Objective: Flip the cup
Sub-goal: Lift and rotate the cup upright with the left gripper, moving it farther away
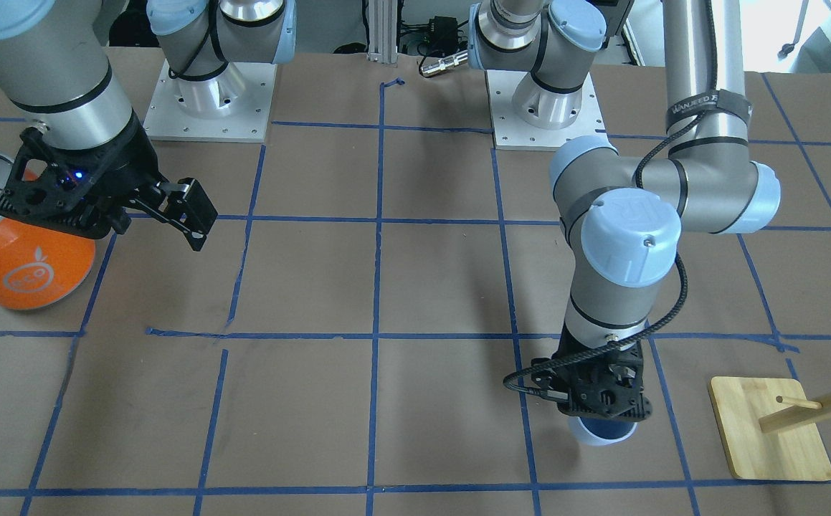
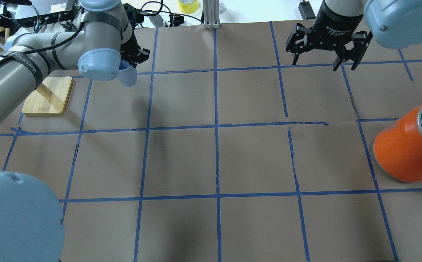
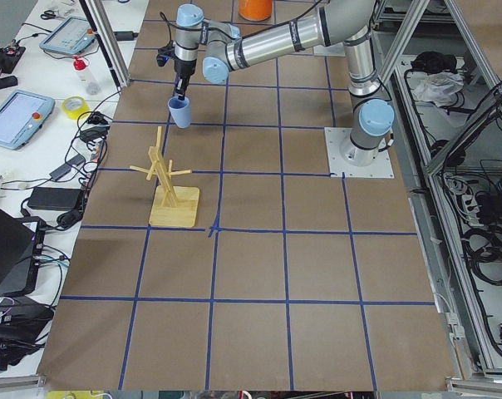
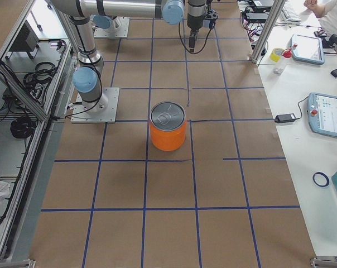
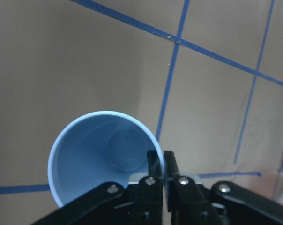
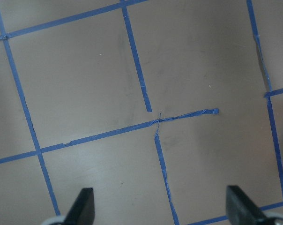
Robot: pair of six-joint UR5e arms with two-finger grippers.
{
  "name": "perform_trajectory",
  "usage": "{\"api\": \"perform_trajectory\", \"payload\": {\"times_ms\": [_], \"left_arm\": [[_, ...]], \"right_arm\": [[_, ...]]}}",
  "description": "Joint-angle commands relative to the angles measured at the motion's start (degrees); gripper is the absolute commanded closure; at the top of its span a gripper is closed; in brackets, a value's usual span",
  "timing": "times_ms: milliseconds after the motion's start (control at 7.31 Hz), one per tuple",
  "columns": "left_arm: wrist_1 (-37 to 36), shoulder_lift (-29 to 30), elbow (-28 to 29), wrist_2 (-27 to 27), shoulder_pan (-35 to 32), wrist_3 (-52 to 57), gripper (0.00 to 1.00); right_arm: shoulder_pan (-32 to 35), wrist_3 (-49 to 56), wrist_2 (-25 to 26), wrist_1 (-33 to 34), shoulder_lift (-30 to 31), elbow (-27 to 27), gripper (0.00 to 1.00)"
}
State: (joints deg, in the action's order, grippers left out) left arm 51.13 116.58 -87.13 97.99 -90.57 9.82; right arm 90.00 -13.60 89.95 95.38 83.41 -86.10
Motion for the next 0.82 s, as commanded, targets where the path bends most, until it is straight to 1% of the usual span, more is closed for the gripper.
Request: {"api": "perform_trajectory", "payload": {"times_ms": [0, 137, 274, 410, 547, 684], "left_arm": [[-2.26, -0.47, -4.76, -5.12, 5.82, 4.22, 1.0], [-10.45, -0.65, -8.54, -7.0, 5.93, 4.33, 1.0], [-12.18, 0.04, -9.97, -7.37, 5.93, 3.89, 1.0], [-11.85, -0.39, -9.9, -6.85, 5.93, 4.41, 1.0], [-12.02, -0.65, -9.9, -6.5, 5.93, 4.41, 0.63], [-11.94, -1.26, -9.73, -5.89, 5.93, 3.89, 0.01]], "right_arm": [[0.0, 0.06, 0.05, -0.1, 0.0, -0.03, 0.0], [0.0, -0.02, 0.05, -0.02, 0.0, -0.47, 0.0], [0.0, -0.02, 0.05, -0.01, 0.0, -0.91, 0.0], [0.0, -0.02, 0.05, -0.01, 0.0, -1.0, 0.0], [0.0, -0.11, -0.04, 0.16, 0.0, -1.0, 0.0], [0.0, -0.11, 0.05, -0.01, 0.0, -1.0, 0.0]]}}
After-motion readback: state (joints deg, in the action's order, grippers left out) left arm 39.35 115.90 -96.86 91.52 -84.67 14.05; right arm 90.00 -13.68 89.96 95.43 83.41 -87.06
